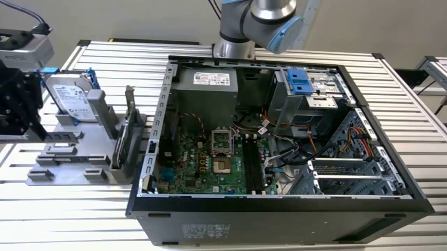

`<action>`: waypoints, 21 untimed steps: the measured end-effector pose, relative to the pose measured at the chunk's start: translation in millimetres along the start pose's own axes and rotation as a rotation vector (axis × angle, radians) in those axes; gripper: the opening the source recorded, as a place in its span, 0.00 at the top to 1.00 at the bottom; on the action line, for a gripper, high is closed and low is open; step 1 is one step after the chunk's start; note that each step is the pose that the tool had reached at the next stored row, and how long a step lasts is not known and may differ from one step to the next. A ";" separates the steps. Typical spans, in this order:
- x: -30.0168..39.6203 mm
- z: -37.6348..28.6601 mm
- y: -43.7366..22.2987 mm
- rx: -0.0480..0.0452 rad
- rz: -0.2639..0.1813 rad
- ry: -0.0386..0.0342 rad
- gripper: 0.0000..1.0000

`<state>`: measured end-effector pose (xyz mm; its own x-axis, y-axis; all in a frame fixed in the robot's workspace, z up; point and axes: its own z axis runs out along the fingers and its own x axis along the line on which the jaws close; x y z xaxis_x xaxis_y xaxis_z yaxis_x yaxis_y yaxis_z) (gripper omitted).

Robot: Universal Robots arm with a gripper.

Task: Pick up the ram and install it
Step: 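Pick up the ram and move it above insertion slot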

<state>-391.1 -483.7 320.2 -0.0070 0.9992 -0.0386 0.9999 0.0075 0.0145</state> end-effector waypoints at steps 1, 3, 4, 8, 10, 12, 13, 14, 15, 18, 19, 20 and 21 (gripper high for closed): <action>0.0 -0.9 0.0 0.0000 0.000 0.0000 1.00; -0.1 -2.7 0.0 -0.0001 0.000 0.0000 1.00; -0.2 -3.6 0.1 0.0000 0.000 0.0000 1.00; -0.3 -7.5 0.1 0.0000 0.001 0.0000 1.00; -0.4 -10.0 0.2 0.0000 0.001 0.0000 1.00; -0.5 -12.5 0.2 0.0000 0.001 0.0000 1.00; -0.5 -13.7 0.2 0.0000 0.001 0.0000 1.00; -0.6 -14.9 0.2 0.0000 0.001 0.0000 1.00; -0.7 -16.0 0.3 0.0001 0.001 -0.0001 1.00; -0.8 -18.8 0.4 0.0000 0.001 0.0000 1.00; -0.8 -19.9 0.4 0.0000 0.001 0.0000 1.00; -0.8 -20.9 0.3 0.0000 0.001 0.0000 1.00; -0.8 -21.9 0.3 0.0001 0.001 0.0000 1.00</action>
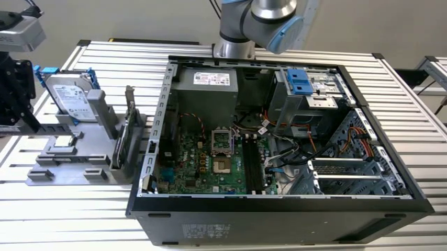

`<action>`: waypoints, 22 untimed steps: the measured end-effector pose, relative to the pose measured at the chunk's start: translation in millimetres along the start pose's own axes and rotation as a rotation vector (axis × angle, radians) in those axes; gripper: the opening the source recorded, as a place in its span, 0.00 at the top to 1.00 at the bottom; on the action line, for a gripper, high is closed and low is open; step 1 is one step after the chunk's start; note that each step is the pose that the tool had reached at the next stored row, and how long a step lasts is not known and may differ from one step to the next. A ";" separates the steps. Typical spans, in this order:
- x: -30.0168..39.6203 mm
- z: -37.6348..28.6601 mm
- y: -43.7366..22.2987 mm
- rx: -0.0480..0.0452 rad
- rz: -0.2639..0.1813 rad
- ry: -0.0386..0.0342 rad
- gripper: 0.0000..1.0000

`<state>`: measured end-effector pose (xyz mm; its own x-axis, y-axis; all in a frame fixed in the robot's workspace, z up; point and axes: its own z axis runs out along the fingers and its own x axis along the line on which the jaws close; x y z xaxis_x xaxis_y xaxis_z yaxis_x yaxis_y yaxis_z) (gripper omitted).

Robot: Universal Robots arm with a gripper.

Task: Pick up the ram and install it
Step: 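Pick up the ram and move it above insertion slot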

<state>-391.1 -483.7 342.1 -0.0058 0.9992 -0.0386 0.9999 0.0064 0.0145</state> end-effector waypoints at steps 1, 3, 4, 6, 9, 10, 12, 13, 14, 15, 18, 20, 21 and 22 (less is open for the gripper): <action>0.0 -0.9 0.0 0.0000 0.000 0.0000 1.00; -0.1 -2.7 0.0 0.0000 0.000 0.0000 1.00; -0.2 -3.6 0.0 0.0000 0.000 0.0000 1.00; -0.2 -5.2 0.1 -0.0001 0.000 0.0000 1.00; -0.3 -7.4 0.1 -0.0001 0.000 0.0000 1.00; -0.3 -8.2 0.1 0.0000 0.000 0.0000 1.00; -0.4 -9.5 0.1 -0.0001 0.000 0.0000 1.00; -0.4 -10.1 0.1 -0.0001 0.000 0.0001 1.00; -0.4 -10.8 0.1 0.0000 0.000 0.0000 1.00; -0.5 -11.5 0.2 0.0000 0.000 0.0000 1.00; -0.5 -13.3 0.2 -0.0001 0.000 0.0000 1.00; -0.6 -14.4 0.2 -0.0001 0.000 0.0000 1.00; -0.6 -14.9 0.2 -0.0001 0.000 0.0000 1.00; -0.6 -15.4 0.2 -0.0001 0.000 0.0000 1.00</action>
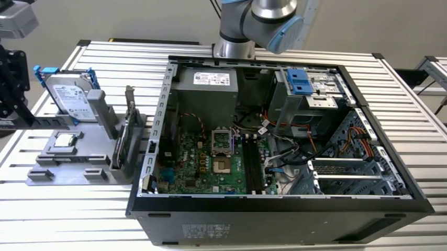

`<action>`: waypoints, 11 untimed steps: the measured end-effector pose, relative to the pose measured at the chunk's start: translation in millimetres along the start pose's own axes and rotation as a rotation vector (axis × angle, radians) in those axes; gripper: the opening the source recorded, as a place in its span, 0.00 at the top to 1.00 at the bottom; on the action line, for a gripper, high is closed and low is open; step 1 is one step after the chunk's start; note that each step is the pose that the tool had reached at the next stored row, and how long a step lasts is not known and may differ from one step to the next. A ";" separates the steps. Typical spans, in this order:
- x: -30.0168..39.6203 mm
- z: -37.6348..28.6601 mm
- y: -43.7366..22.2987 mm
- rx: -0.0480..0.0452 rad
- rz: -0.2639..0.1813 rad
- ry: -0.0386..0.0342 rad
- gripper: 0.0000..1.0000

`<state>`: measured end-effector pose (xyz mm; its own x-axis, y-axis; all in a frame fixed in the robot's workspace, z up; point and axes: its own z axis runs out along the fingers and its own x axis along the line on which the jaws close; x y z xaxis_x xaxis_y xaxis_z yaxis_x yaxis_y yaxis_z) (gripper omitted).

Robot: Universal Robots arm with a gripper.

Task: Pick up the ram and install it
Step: 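Pick up the ram and move it above insertion slot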

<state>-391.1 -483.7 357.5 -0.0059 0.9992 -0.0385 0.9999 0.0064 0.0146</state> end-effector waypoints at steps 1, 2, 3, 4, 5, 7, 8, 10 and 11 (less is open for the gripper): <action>0.0 -0.5 0.0 0.0000 0.000 0.0000 1.00; 0.0 -1.0 0.0 0.0000 0.000 0.0000 1.00; 0.0 -1.6 0.0 0.0001 0.000 -0.0001 1.00; -0.1 -2.3 0.1 0.0001 0.000 -0.0001 1.00; -0.1 -2.9 0.0 0.0000 0.000 0.0000 1.00; -0.2 -4.4 0.2 0.0000 0.000 0.0000 1.00; -0.2 -5.1 0.2 0.0000 0.000 0.0000 1.00; -0.3 -6.6 0.2 -0.0001 0.000 0.0000 1.00; -0.3 -7.4 0.2 0.0000 0.000 0.0000 1.00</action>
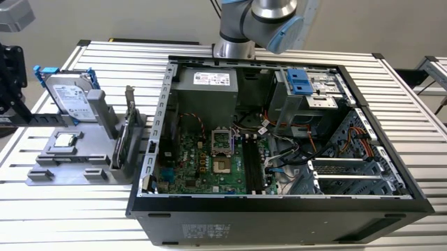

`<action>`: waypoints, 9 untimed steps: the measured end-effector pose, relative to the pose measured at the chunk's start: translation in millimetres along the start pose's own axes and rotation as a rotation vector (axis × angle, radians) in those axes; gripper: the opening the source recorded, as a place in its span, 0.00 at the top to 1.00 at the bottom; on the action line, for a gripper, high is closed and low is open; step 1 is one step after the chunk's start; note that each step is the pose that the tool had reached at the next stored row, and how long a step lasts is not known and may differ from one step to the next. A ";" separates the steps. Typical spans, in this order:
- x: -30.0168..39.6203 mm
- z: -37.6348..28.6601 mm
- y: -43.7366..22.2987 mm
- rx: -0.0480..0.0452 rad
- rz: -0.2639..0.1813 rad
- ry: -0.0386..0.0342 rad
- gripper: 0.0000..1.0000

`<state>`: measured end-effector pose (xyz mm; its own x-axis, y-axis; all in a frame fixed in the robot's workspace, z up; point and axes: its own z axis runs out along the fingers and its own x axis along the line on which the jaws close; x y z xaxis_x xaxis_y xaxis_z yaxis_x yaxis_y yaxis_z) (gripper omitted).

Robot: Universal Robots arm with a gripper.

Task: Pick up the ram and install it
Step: 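Pick up the ram and move it above insertion slot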

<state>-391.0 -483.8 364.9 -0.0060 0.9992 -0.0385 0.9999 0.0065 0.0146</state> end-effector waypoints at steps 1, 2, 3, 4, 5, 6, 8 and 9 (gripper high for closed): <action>0.0 -0.9 0.0 0.0000 0.000 0.0000 1.00; -0.1 -1.7 0.0 0.0000 0.000 -0.0001 1.00; -0.1 -2.5 0.0 0.0000 0.000 0.0000 1.00; 0.0 -3.3 -0.1 0.0000 0.000 0.0000 1.00; 0.0 -4.1 -0.1 0.0001 0.000 -0.0001 1.00; -0.1 -4.8 -0.1 0.0001 0.000 0.0000 1.00; -0.2 -6.2 0.0 0.0000 0.000 0.0000 1.00; -0.2 -6.9 0.0 0.0001 0.000 -0.0001 1.00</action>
<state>-391.1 -483.7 371.7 -0.0059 0.9992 -0.0386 0.9999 0.0064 0.0145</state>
